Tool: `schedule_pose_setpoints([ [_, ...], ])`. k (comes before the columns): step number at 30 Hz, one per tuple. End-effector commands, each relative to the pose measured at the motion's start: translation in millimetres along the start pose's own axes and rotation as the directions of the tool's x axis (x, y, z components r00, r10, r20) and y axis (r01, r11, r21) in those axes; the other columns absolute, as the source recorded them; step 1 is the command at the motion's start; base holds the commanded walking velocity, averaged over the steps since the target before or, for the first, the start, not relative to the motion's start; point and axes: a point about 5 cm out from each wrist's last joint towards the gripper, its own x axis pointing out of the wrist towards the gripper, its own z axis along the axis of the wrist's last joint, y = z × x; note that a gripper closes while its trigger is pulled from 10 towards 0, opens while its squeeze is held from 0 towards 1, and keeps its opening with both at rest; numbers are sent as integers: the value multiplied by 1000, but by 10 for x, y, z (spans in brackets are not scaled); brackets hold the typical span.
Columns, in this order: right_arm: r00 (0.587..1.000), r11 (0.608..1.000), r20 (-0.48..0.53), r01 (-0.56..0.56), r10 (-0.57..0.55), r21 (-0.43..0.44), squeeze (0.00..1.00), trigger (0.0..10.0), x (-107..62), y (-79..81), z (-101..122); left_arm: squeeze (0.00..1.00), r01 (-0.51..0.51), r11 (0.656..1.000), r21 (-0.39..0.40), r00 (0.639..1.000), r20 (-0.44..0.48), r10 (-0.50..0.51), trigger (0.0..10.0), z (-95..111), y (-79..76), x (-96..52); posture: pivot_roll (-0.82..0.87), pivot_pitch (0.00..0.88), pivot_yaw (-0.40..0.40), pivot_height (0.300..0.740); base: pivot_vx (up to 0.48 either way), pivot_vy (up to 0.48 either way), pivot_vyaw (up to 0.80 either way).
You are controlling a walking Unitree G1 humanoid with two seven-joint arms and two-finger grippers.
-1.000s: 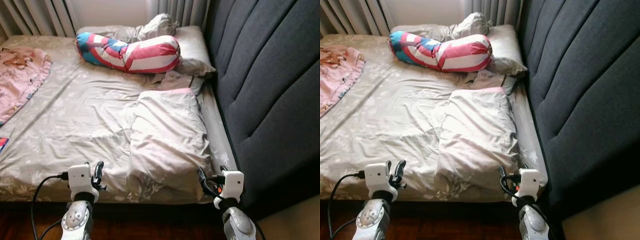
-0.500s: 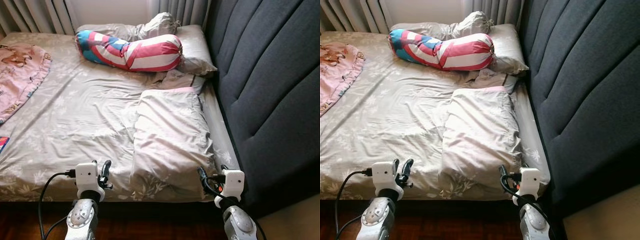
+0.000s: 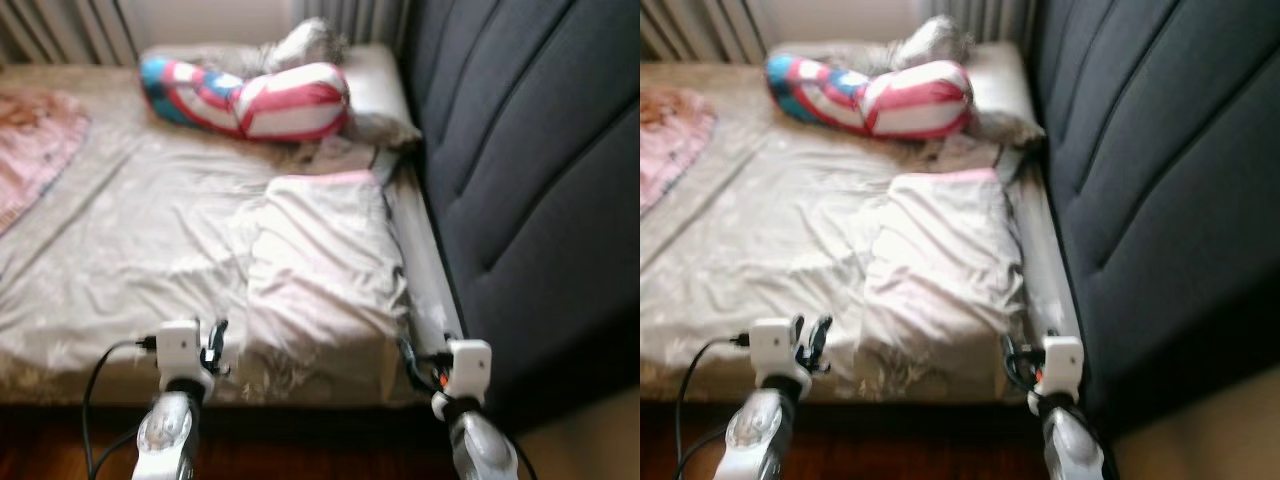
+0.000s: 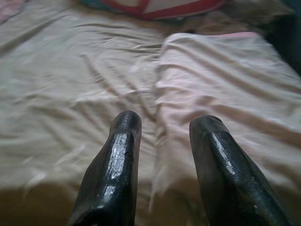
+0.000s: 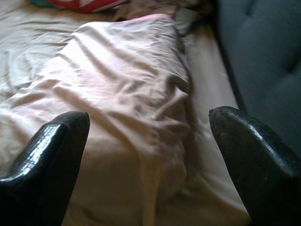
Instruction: Clean up the room
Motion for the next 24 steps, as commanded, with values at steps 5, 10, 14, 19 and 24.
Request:
schedule_pose_setpoints([
  [5, 1000, 1000, 6, -4, 4, 13, 0, 10000, 15, 33, 16, 0, -1, 1000, -13, 1000, -11, 1, 10000, -18, 14, -15, -74, 80, -66, 740, 205, 0, 0],
  [10, 1000, 1000, 1, -2, 2, 17, 0, 10000, 16, 23, 12, 0, 3, 1000, -12, 1000, -12, -3, 10000, -14, 5, -4, -76, 80, -66, 740, 0, 0, 0],
  [14, 1000, 1000, -2, -1, 2, 20, 0, 10000, 20, 22, 13, 0, 8, 1000, -13, 1000, -11, -8, 10000, -7, 2, 2, -75, 80, -67, 740, 0, 0, 0],
  [19, 1000, 1000, -3, 0, 0, 23, 0, 10000, 20, 25, 13, 0, 9, 1000, -12, 1000, -9, -9, 10000, -4, 0, 4, -75, 81, -67, 740, 96, 0, 0],
  [24, 1000, 1000, -3, 0, 0, 25, 0, 10000, 17, 36, 12, 0, 27, 999, -20, 1000, -5, -27, 10000, 1, -21, 10, -75, 82, -67, 740, 0, 0, 0],
])
